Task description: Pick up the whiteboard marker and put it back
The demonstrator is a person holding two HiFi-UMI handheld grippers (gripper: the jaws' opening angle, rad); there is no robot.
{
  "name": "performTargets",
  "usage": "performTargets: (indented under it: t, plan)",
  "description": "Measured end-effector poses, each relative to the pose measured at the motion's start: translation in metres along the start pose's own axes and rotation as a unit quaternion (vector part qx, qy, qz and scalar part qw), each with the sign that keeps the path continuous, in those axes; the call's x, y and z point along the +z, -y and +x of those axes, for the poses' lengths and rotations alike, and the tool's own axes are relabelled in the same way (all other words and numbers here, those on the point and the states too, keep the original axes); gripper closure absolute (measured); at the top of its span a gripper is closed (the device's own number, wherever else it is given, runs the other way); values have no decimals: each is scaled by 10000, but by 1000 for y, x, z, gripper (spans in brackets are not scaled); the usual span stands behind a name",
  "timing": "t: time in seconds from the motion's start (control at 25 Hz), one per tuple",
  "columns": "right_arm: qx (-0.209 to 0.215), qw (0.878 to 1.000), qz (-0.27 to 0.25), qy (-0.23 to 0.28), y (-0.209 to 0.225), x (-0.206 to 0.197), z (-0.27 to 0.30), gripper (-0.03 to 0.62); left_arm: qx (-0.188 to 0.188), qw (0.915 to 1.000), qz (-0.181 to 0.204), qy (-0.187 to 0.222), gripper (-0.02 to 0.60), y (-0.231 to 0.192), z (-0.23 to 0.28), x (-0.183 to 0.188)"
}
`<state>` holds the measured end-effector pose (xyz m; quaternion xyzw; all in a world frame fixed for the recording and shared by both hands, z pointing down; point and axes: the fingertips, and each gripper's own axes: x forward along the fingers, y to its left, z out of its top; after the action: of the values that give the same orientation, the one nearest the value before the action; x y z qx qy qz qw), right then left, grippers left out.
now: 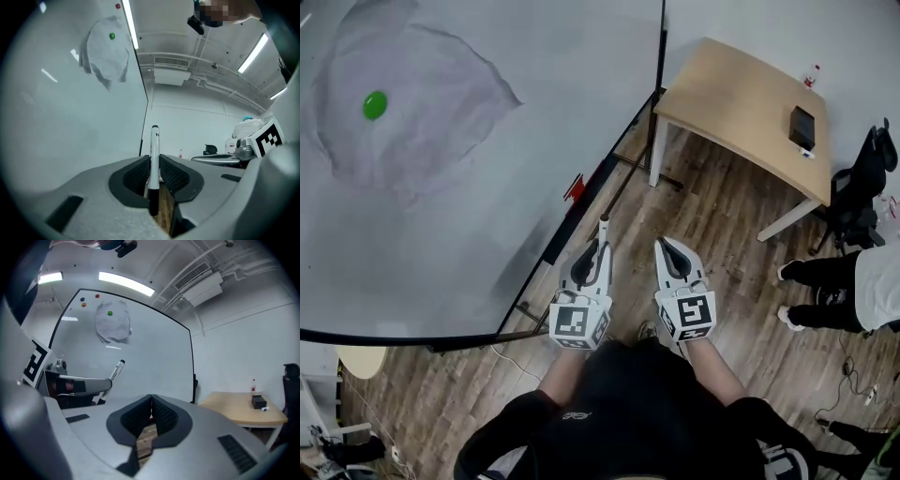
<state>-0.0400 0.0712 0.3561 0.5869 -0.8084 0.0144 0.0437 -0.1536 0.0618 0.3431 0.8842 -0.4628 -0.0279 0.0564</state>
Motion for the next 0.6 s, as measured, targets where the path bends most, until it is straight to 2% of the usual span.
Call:
performTargets:
  t: [0.28,0.6]
  plan:
    - [-503,9987,-43,-78,11,3,-29,592,-560,9983,36,-174,513,27,2,-4]
    - [-800,9964,51,-270,-3,-27,-37,592,-801,9959,-93,-415,513,19,-11,-35]
